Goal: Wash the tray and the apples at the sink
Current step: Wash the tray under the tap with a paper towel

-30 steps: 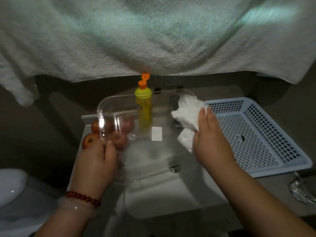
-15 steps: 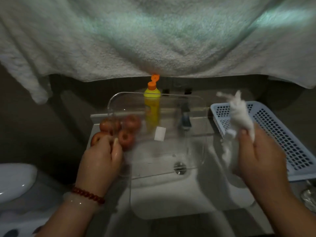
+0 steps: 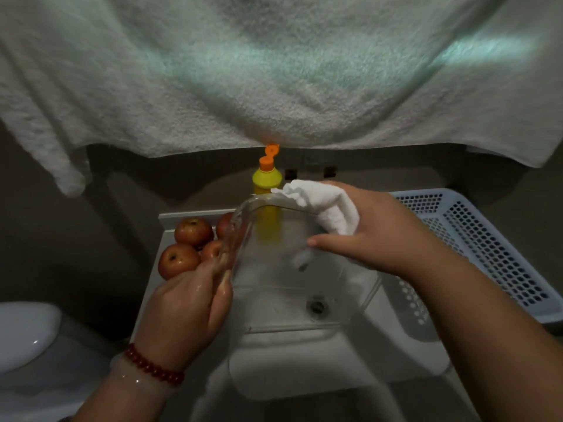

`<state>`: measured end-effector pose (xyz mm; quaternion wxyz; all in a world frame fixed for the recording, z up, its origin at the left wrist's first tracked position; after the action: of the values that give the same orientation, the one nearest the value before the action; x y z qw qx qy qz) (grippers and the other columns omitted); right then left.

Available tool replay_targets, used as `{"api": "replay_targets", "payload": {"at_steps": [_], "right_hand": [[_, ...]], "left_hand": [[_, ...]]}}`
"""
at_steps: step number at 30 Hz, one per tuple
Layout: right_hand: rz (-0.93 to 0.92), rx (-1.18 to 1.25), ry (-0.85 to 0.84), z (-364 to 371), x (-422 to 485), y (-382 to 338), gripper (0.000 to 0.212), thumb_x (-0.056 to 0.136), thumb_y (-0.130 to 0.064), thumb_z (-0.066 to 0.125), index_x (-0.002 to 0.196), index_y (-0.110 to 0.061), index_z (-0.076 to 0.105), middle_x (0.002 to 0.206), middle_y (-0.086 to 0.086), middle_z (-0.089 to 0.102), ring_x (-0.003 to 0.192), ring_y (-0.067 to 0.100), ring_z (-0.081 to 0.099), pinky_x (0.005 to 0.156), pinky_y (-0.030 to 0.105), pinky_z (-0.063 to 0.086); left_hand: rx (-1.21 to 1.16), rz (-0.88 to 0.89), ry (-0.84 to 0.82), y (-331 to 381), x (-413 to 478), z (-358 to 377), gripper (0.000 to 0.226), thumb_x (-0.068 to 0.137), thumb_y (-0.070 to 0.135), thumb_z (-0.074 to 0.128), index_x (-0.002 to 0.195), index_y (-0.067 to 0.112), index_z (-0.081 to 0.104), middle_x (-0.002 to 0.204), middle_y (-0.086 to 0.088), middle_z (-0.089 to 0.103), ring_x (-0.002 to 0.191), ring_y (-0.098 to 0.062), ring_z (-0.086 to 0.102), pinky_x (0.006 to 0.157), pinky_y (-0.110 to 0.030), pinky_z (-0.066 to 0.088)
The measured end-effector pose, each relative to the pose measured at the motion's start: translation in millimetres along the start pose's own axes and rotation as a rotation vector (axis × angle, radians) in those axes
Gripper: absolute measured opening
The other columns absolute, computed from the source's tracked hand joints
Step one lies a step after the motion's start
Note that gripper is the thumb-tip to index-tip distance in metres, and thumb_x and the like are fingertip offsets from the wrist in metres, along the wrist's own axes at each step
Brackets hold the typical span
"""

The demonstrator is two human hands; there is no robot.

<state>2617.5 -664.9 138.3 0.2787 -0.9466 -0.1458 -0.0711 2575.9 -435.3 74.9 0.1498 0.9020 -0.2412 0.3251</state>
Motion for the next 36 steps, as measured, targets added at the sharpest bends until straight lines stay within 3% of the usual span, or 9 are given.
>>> {"api": "replay_targets", "payload": {"at_steps": [5,8,10,12,16,23,29,32,36], "right_hand": [[-0.047,-0.164,0.169,1,-7,1,0.033,0.086,-0.029,0.063,0.119,-0.031,0.066,0.097,-0.007,0.072,0.088,0.016,0.064,0.065,0.027,0.044],[-0.154,-0.200,0.420,8,-26,4,0.047,0.084,-0.024,0.053,0.130,-0.022,0.059,0.105,-0.017,0.063,0.097,0.010,0.059,0.072,0.001,0.040],[-0.242,-0.158,0.511,15,-41,8,0.048,0.086,-0.020,0.050,0.133,-0.019,0.050,0.127,-0.011,0.053,0.117,0.005,0.052,0.098,0.003,0.034],[-0.313,-0.133,0.586,17,-52,9,0.041,0.092,-0.019,0.050,0.133,-0.016,0.050,0.135,-0.002,0.050,0.126,0.008,0.047,0.108,0.012,0.032],[-0.466,-0.083,0.620,21,-58,6,0.039,0.100,-0.031,0.050,0.133,-0.010,0.046,0.133,0.011,0.053,0.126,0.025,0.052,0.107,0.035,0.042],[-0.419,0.070,0.243,34,-67,28,0.067,0.089,-0.064,0.049,0.144,-0.026,0.038,0.155,-0.018,0.030,0.141,0.011,0.034,0.115,0.022,0.026],[-0.011,0.302,0.312,42,-67,22,0.026,0.090,-0.051,0.041,0.108,-0.054,0.059,0.109,-0.046,0.055,0.106,-0.023,0.050,0.086,0.002,0.040],[0.072,0.246,0.120,67,-47,-9,0.042,0.096,-0.056,0.038,0.136,-0.059,0.029,0.150,-0.034,0.020,0.142,-0.009,0.014,0.117,0.024,0.019],[-0.097,0.087,-0.059,99,-29,-51,0.056,0.092,-0.053,0.028,0.144,-0.055,0.007,0.156,-0.027,-0.009,0.141,-0.003,-0.021,0.113,0.022,-0.010]], "left_hand": [[-0.066,0.062,-0.023,-5,3,3,0.039,0.099,0.030,0.040,0.115,0.002,0.062,0.078,-0.010,0.067,0.078,-0.016,0.050,0.073,-0.023,0.040],[-0.392,-0.111,-0.124,-11,7,2,0.035,0.098,0.038,0.040,0.126,0.025,0.055,0.110,0.000,0.067,0.101,0.002,0.055,0.089,-0.007,0.038],[-0.679,-0.462,-0.150,-26,3,15,0.036,0.095,0.050,0.041,0.125,0.036,0.055,0.121,0.006,0.061,0.112,0.006,0.054,0.097,-0.014,0.040],[-1.021,-1.059,-0.139,-47,-10,36,0.046,0.091,0.062,0.042,0.119,0.029,0.059,0.114,-0.004,0.062,0.112,-0.022,0.061,0.085,-0.031,0.050],[-1.611,-1.627,-0.251,-23,-25,48,0.024,0.100,0.021,0.043,0.103,0.010,0.064,0.091,-0.018,0.070,0.075,-0.033,0.071,0.067,-0.044,0.061],[-1.983,-1.715,-0.028,-29,-8,38,0.031,0.099,0.003,0.033,0.118,-0.014,0.051,0.110,-0.032,0.063,0.062,-0.023,0.071,0.049,-0.025,0.057],[-1.843,-1.557,-0.046,-23,-3,32,0.033,0.099,0.005,0.036,0.103,-0.004,0.068,0.082,-0.016,0.070,0.054,-0.010,0.065,0.045,-0.019,0.055],[-1.733,-1.453,-0.008,-9,4,36,0.032,0.099,0.003,0.036,0.112,-0.002,0.065,0.096,-0.014,0.066,0.059,-0.009,0.064,0.047,-0.018,0.053],[-1.578,-1.258,0.015,11,15,33,0.026,0.099,0.005,0.040,0.118,0.002,0.058,0.099,-0.006,0.068,0.077,-0.015,0.067,0.059,-0.023,0.055]]}}
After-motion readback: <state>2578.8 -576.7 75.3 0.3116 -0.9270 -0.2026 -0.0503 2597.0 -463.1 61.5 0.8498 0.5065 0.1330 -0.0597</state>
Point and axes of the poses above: each hand's wrist, its own x-axis towards the middle knuckle, its own z-axis out of the palm, y = z × x, the point moved 5 cm from there along x, towards the middle knuckle
